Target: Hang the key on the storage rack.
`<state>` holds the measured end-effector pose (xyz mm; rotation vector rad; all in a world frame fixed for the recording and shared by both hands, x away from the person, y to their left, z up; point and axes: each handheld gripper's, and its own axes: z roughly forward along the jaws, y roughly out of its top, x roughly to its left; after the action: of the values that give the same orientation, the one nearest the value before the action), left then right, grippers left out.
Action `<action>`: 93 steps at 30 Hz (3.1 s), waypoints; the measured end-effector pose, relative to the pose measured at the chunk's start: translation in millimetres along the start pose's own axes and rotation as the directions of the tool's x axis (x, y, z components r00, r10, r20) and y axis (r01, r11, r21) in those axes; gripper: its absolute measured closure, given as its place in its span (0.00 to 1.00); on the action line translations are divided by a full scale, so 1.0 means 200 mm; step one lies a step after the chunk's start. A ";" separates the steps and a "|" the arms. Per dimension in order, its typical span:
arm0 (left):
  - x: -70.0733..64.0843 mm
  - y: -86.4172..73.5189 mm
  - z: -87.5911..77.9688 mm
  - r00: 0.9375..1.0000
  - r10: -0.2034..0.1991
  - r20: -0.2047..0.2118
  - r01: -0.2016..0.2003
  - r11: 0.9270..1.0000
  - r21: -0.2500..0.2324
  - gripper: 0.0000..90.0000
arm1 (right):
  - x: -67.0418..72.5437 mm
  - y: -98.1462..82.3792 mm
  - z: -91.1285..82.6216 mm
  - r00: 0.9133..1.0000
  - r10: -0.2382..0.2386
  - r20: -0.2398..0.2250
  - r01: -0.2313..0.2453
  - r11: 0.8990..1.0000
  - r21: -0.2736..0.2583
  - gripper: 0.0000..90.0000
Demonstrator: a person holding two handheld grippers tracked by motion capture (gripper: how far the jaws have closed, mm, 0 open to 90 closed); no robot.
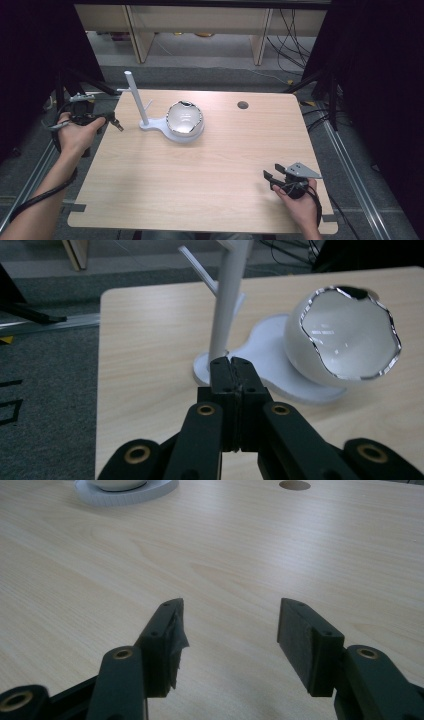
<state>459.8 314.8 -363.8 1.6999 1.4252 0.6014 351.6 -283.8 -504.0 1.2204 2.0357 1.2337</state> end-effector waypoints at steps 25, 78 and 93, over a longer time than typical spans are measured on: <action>0.04 0.16 0.09 0.996 -0.055 -0.064 0.042 0.981 -0.190 0.99 | -0.01 0.00 0.00 1.000 0.003 -0.015 -0.003 1.000 0.003 0.50; -0.03 0.23 0.18 0.997 -0.005 -0.072 -0.013 0.970 -0.243 0.99 | -0.01 0.00 0.00 1.000 0.005 -0.004 -0.005 1.000 -0.004 0.50; -0.05 0.24 0.18 0.997 0.017 -0.082 -0.036 0.970 -0.239 0.99 | -0.01 -0.01 0.01 1.000 0.012 -0.013 -0.012 1.000 -0.004 0.50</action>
<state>512.8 293.6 -342.2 1.5199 1.3266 0.8298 353.2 -285.4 -505.7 1.2273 2.0376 1.2538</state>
